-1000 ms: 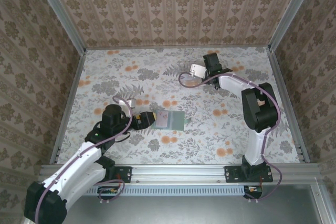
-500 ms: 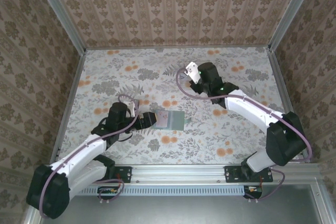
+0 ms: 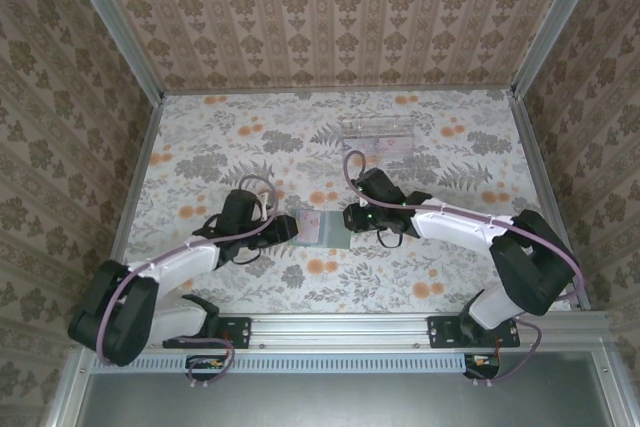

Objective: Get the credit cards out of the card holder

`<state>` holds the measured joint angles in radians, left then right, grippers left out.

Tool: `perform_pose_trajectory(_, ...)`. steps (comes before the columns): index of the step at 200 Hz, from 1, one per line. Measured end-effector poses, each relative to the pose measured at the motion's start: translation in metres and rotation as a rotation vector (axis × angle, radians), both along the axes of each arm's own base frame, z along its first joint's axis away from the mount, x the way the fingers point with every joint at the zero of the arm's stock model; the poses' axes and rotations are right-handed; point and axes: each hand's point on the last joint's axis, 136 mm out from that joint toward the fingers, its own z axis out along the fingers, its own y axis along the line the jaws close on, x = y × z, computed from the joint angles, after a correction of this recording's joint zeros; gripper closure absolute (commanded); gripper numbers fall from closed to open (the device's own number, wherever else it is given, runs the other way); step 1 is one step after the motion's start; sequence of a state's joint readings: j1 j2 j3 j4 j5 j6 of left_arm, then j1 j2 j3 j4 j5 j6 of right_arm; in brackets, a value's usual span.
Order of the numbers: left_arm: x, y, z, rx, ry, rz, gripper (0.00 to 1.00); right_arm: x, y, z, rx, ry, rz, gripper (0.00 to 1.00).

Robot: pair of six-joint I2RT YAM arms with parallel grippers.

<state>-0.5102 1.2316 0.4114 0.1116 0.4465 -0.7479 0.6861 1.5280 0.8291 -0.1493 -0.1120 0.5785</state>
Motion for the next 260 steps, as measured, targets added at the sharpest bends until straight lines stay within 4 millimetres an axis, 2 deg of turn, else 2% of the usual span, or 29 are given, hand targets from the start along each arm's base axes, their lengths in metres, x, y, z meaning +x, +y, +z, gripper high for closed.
perform_pose_trajectory(15, 0.005, -0.006, -0.004, 0.009, 0.009, -0.015, 0.86, -0.004, 0.008, -0.009, 0.076, 0.06, -0.045, 0.78)
perform_pose_trajectory(59, 0.016, -0.021, -0.01, 0.038, 0.026, -0.034, 0.92, -0.003, 0.036, -0.019, 0.221, 0.153, -0.104, 0.78)
perform_pose_trajectory(127, 0.018, -0.015, -0.029, 0.094, 0.066, -0.012, 0.93, -0.009, 0.056, -0.036, 0.278, 0.243, -0.123, 0.79)
perform_pose_trajectory(184, 0.02, -0.018, -0.03, 0.088, 0.058, -0.016, 0.94, -0.003, 0.071, -0.032, 0.315, 0.255, -0.12, 0.79)
perform_pose_trajectory(260, 0.019, -0.021, -0.029, 0.078, 0.064, -0.009, 0.98, -0.005, 0.073, -0.041, 0.293, 0.296, -0.143, 0.79)
